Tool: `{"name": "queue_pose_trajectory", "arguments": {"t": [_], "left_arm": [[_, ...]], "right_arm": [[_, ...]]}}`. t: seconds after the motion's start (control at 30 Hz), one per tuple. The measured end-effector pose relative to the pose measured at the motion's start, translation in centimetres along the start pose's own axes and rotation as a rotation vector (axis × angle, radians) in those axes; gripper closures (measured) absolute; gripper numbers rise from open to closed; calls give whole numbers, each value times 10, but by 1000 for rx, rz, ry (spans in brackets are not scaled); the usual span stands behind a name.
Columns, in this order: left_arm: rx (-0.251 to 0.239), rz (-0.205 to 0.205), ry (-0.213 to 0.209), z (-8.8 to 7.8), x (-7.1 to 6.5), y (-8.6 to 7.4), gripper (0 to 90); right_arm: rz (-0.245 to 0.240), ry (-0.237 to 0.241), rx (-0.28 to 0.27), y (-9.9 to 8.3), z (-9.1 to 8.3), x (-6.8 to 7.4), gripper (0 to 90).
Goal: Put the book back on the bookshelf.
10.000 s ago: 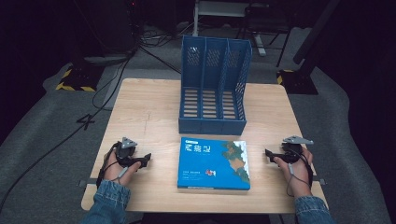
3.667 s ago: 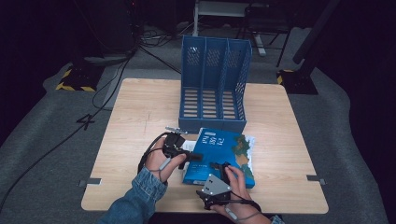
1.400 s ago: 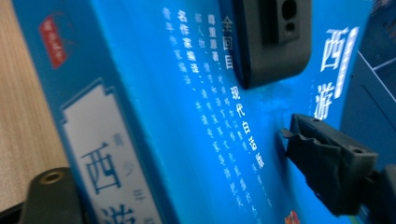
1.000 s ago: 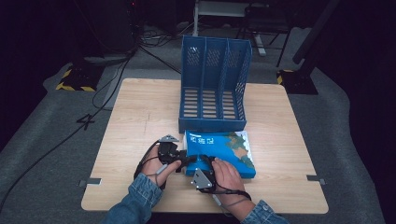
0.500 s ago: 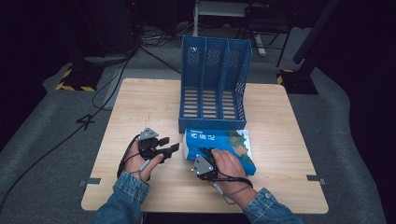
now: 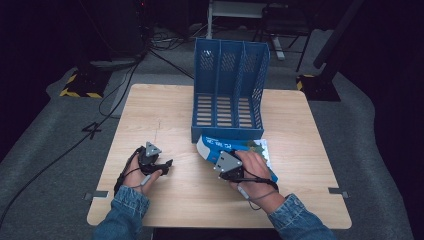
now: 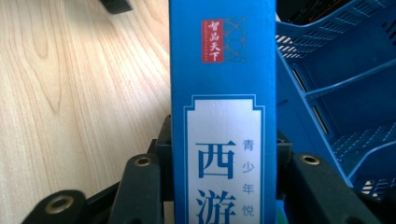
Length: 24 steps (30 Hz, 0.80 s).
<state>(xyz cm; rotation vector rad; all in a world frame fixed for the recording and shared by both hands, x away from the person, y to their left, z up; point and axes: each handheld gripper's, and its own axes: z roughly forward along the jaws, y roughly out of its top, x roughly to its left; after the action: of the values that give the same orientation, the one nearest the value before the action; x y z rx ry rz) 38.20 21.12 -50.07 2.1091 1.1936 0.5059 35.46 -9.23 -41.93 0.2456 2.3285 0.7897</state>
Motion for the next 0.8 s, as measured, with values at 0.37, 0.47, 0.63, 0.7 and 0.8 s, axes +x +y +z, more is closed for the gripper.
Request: {"name": "queue_pose_trajectory", "arguments": {"t": [0.37,0.47,0.63,0.7,0.8], "left_arm": [[-4,-48,-6,3,14,-2,258],[-1,-48,-5,3,13,-1,252],[-4,-47,-5,5,14,-1,245],[-5,-50,-6,5,13,0,242],[-2,-45,-8,6,14,1,239]], "right_arm": [[153,59,-16,7,-24,-34,614],[190,66,-33,9,-32,-41,615],[294,95,-79,9,-48,-58,615],[338,98,-96,9,-55,-66,616],[390,96,-113,8,-65,-77,616]]}}
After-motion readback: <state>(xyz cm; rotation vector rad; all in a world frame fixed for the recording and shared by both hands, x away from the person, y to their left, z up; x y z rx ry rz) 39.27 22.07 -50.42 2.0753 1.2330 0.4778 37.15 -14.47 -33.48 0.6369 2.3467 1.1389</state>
